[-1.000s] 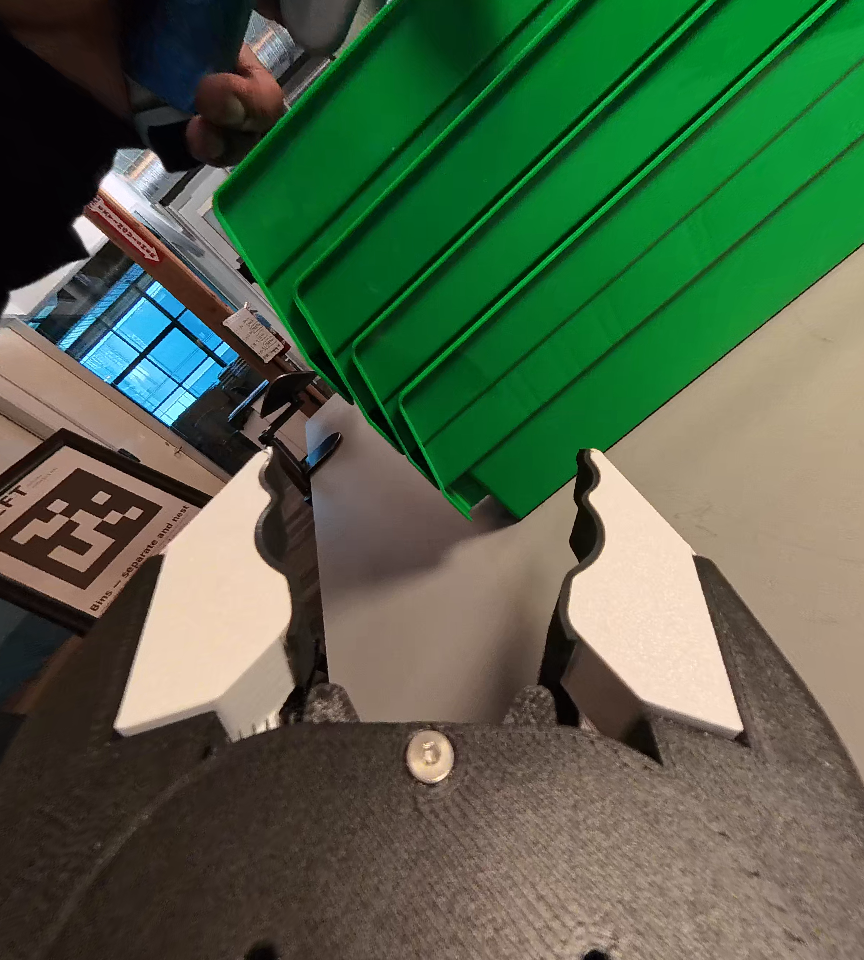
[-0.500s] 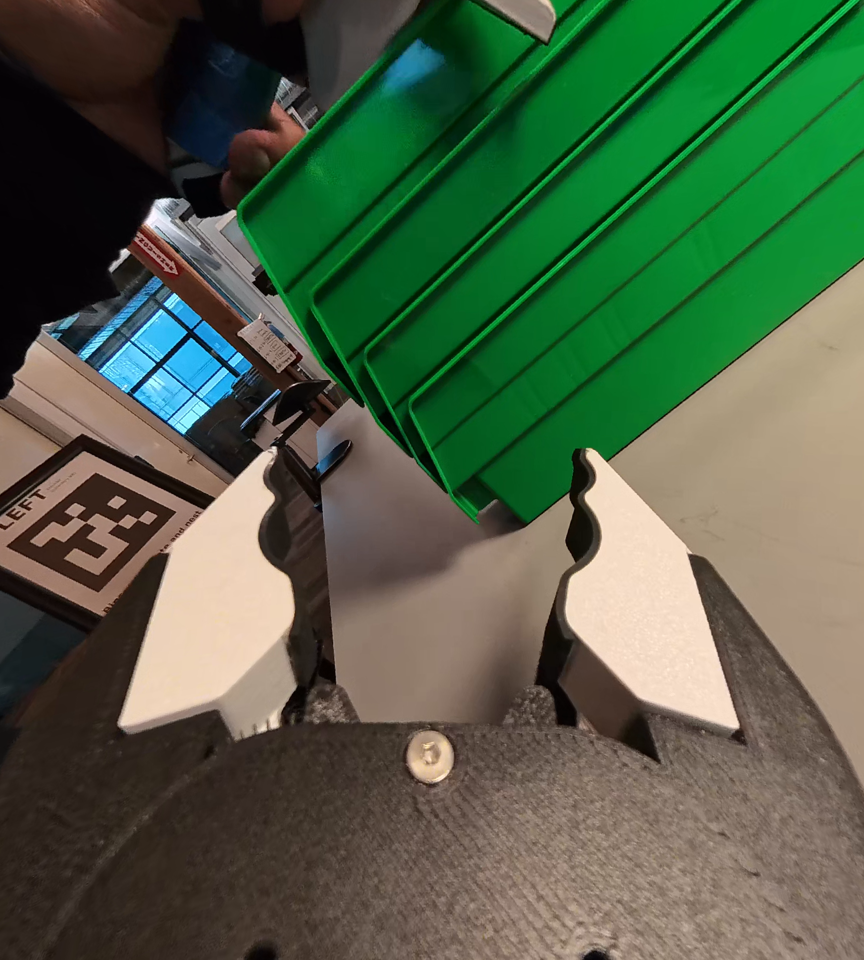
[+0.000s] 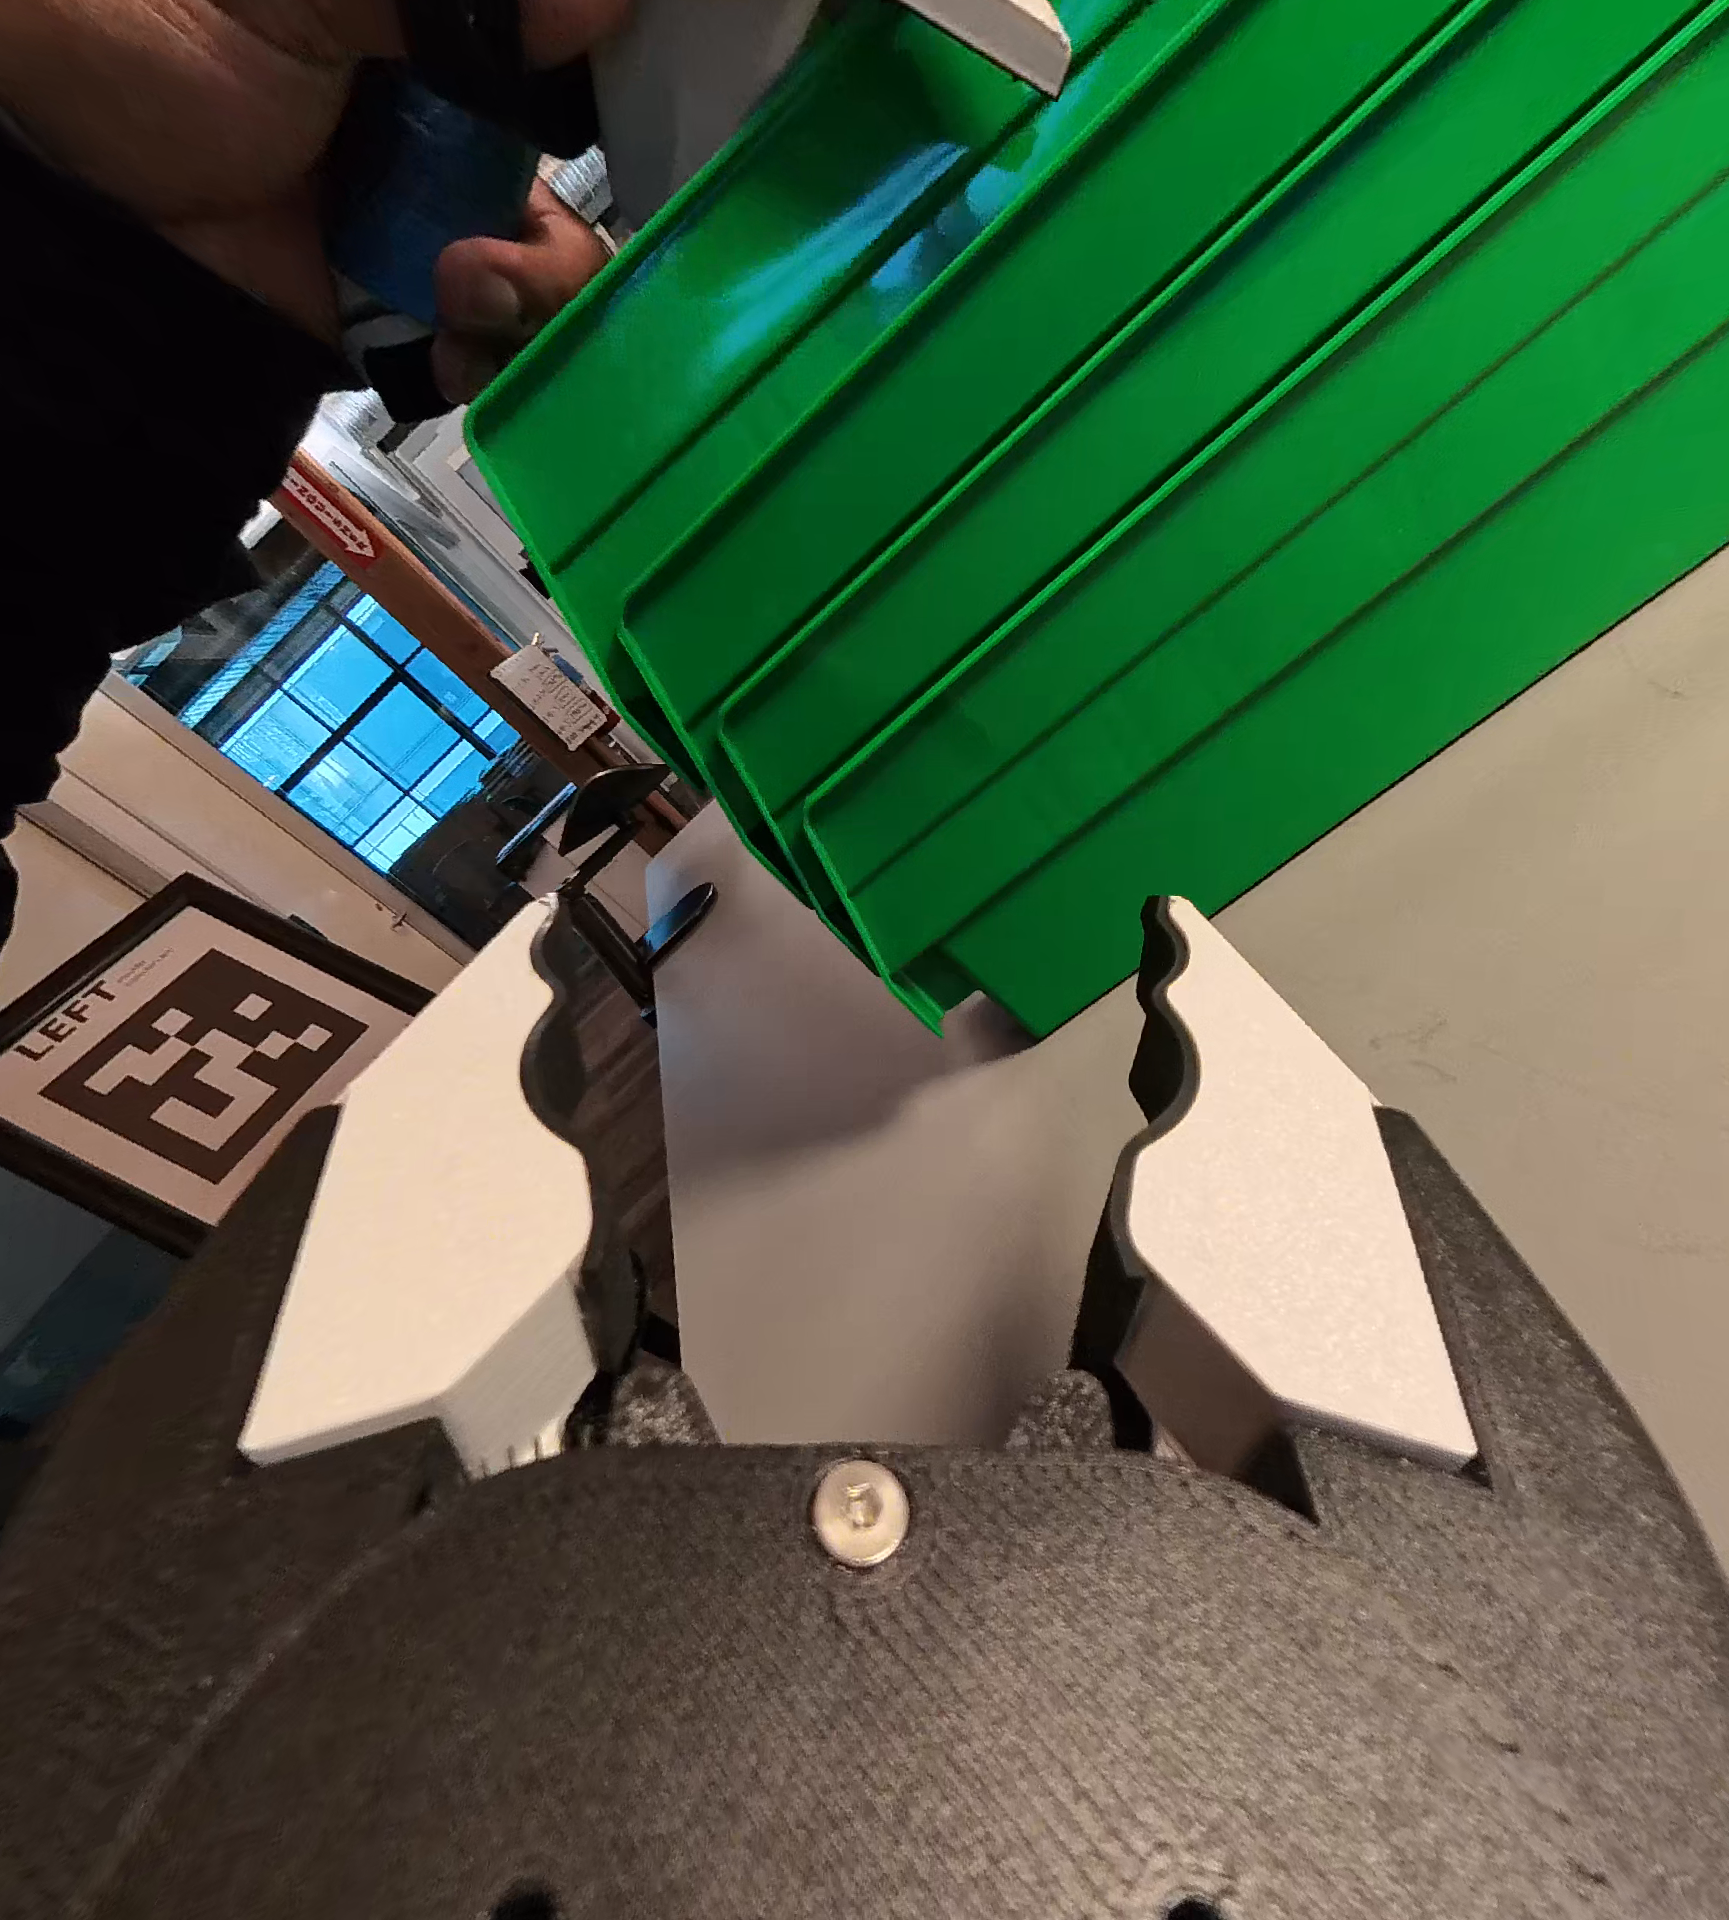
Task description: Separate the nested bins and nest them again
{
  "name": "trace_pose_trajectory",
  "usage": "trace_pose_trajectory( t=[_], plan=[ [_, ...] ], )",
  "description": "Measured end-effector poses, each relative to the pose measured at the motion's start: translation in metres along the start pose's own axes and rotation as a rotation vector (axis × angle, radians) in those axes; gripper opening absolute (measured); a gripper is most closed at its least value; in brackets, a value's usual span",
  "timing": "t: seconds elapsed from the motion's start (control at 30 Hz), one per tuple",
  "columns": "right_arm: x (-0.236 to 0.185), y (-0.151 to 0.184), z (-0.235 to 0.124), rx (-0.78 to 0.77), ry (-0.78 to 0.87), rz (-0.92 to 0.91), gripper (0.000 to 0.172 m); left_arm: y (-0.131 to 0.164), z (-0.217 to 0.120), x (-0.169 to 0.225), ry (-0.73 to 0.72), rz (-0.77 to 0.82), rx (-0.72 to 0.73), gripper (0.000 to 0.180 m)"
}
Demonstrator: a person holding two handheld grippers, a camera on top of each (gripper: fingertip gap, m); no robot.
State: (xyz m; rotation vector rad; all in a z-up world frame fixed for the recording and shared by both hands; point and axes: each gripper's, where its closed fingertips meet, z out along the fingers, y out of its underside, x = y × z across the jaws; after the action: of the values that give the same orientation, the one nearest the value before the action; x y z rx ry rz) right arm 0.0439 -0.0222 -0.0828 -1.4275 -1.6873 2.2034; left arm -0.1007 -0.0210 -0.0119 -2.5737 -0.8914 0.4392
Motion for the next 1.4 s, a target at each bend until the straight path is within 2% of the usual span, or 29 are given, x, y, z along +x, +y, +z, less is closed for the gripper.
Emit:
trace_pose_trajectory(
  t=[0.03, 0.2, 0.53, 0.67, 0.77, 0.9, 1.03, 1.23, 1.4],
  plan=[
    [0.000, 0.000, 0.000, 0.000, 0.000, 0.000, 0.109, -0.001, -0.001, 0.000, -0.002, 0.002, 0.004, 0.102],
    [-0.001, 0.000, 0.000, 0.002, -0.006, 0.003, 0.108, -0.012, -0.013, -0.002, -0.005, -0.001, 0.048, 0.102],
    [-0.003, -0.001, -0.001, 0.010, -0.021, 0.007, 0.107, -0.037, -0.079, -0.030, -0.021, -0.048, 0.198, 0.103],
    [-0.004, -0.001, -0.001, 0.011, -0.033, 0.016, 0.106, -0.036, -0.109, -0.047, 0.002, -0.097, 0.268, 0.103],
    [-0.004, -0.001, -0.001, 0.011, -0.032, 0.015, 0.106, -0.024, -0.118, -0.065, -0.002, -0.129, 0.287, 0.103],
    [-0.003, -0.001, -0.001, 0.011, -0.029, 0.014, 0.106, 0.008, -0.103, -0.104, -0.045, -0.181, 0.258, 0.103],
    [-0.003, -0.001, -0.001, 0.010, -0.027, 0.014, 0.106, 0.048, -0.069, -0.133, -0.043, -0.247, 0.213, 0.104],
    [-0.002, -0.001, -0.001, 0.006, -0.022, 0.016, 0.107, 0.105, -0.003, -0.162, -0.068, -0.287, 0.103, 0.104],
    [-0.002, 0.000, -0.001, 0.004, -0.022, 0.018, 0.106, 0.137, 0.032, -0.173, -0.086, -0.298, 0.036, 0.106]
  ],
)
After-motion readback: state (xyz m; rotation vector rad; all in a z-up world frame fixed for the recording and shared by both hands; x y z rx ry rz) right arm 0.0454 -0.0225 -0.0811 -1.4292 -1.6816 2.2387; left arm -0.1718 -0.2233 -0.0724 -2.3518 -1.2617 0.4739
